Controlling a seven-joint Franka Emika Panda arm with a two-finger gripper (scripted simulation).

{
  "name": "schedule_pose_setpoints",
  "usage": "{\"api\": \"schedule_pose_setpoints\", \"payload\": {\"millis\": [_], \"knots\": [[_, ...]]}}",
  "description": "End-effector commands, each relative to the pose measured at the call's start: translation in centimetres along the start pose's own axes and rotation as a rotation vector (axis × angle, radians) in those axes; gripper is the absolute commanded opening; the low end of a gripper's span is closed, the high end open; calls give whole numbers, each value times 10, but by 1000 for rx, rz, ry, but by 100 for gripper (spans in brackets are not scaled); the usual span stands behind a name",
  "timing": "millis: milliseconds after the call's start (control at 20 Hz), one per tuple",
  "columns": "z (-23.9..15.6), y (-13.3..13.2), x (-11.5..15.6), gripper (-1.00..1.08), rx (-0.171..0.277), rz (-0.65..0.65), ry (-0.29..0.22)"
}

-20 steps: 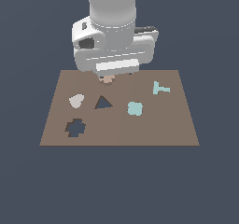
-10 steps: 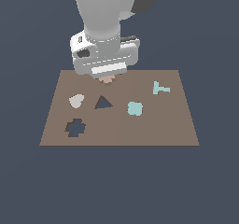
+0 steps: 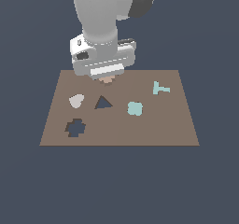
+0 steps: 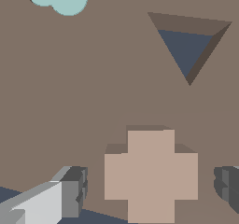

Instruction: Insert a designated object into the corresponding slot on a board.

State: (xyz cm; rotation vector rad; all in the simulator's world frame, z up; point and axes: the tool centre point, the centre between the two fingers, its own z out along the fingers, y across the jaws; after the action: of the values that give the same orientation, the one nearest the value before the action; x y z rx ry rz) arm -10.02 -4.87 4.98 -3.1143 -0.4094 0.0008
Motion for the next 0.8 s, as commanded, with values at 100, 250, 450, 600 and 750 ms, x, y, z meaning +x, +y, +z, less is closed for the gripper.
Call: {"api": "schedule_pose_setpoints", "payload": {"millis": [100,250,450,600,750], "knots": [[9,0,0,100,0,-1,0],[17,0,0,100,0,-2,0],[20,0,-1,-100,-1,-2,0],[20,0,-1,-100,-1,-2,0],[20,0,-1,-100,-1,-2,0]]}}
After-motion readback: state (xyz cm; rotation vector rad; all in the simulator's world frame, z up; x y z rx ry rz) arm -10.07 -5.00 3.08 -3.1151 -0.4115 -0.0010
